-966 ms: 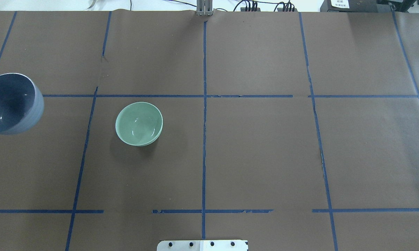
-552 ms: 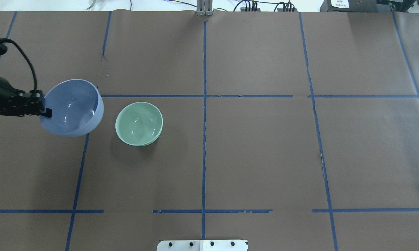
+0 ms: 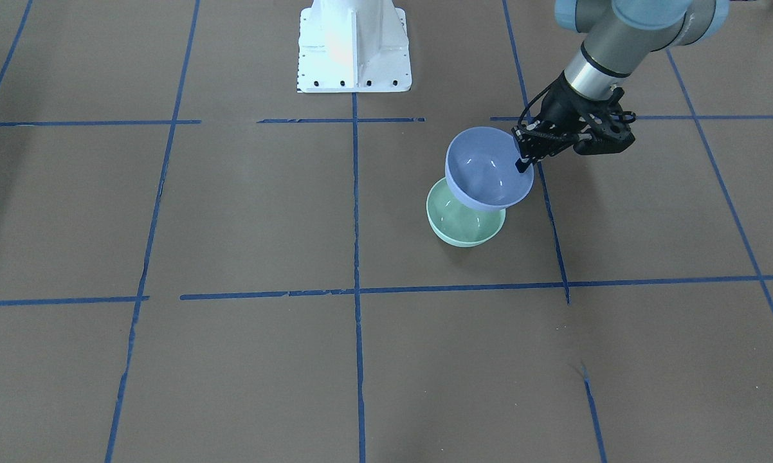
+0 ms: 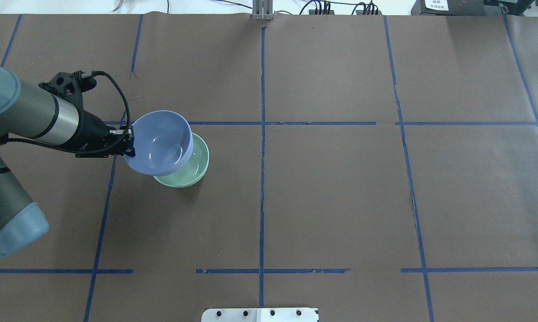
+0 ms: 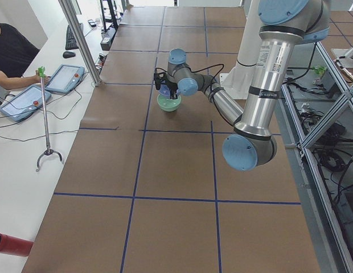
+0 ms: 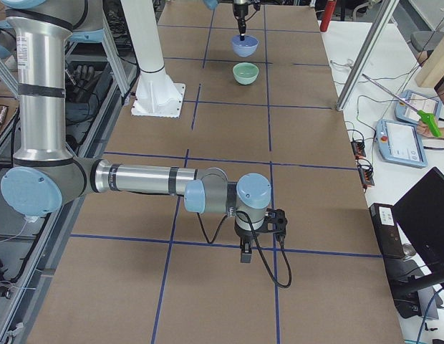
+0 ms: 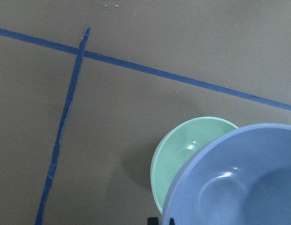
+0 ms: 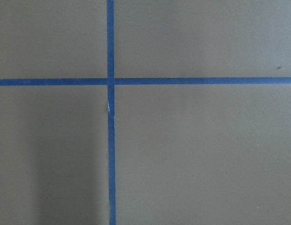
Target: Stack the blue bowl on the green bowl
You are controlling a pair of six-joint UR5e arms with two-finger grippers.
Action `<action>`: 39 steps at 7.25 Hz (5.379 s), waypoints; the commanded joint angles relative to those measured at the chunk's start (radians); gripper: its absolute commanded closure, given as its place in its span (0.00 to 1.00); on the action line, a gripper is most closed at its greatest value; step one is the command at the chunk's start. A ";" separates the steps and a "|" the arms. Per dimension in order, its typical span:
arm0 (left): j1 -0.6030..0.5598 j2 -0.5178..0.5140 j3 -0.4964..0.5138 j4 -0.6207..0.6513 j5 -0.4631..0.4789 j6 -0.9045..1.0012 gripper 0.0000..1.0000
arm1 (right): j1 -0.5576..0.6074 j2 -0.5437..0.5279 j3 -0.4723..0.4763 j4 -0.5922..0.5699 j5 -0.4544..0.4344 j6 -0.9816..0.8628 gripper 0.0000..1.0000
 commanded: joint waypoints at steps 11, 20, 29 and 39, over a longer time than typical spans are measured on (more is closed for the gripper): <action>0.029 -0.005 0.107 -0.168 0.050 -0.018 0.00 | 0.000 0.000 0.000 0.001 0.000 0.000 0.00; -0.608 0.334 0.111 0.007 -0.209 1.264 0.00 | 0.000 0.000 0.000 0.001 0.000 0.000 0.00; -0.867 0.325 0.288 0.421 -0.318 1.489 0.00 | 0.000 0.000 0.000 0.000 0.000 0.000 0.00; -0.866 0.319 0.300 0.415 -0.318 1.489 0.00 | 0.000 0.000 0.000 0.001 0.000 0.000 0.00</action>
